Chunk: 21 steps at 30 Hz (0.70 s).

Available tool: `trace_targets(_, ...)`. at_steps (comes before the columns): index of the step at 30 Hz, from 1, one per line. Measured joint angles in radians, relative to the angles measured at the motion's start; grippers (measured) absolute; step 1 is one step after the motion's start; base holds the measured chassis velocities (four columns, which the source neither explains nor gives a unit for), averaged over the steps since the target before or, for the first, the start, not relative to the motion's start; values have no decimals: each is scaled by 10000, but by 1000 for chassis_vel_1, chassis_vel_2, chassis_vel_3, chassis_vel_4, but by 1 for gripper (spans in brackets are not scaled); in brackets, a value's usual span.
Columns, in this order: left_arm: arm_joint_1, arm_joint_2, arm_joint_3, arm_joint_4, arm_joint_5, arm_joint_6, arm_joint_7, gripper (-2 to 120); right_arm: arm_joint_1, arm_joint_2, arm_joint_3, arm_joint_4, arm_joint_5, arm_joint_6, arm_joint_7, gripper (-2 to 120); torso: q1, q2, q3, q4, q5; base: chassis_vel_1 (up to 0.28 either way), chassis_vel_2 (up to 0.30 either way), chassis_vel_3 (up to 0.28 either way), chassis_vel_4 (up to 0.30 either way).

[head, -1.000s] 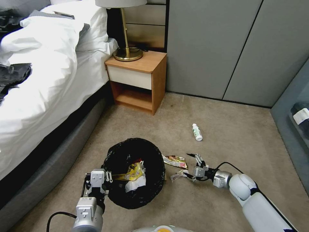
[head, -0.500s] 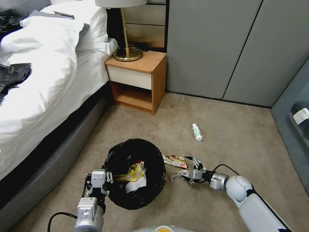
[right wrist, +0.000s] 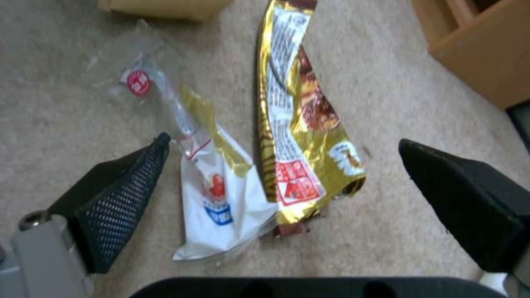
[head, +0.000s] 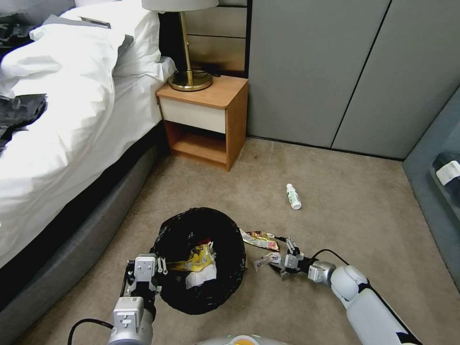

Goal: Pick up the trash bin, then pick up the garbage from the floor and place it into the trash bin.

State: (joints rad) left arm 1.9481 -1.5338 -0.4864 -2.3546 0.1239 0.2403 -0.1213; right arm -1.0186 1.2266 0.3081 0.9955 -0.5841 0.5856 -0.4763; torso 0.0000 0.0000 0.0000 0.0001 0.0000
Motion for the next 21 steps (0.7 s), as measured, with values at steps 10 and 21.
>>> trace_targets(10,94,-61,18,-16,157,-61,0,1,310,238,-40,-684,20,233,-27,86,0,0,0,-2,-1,0,0,0,0)
trace_targets(21,166,-65,-46,-36,160,-95,4,1,810,542,-348,-1178,-254,281,-142,44,0,0,-1,-1,0,0,0,0,0)
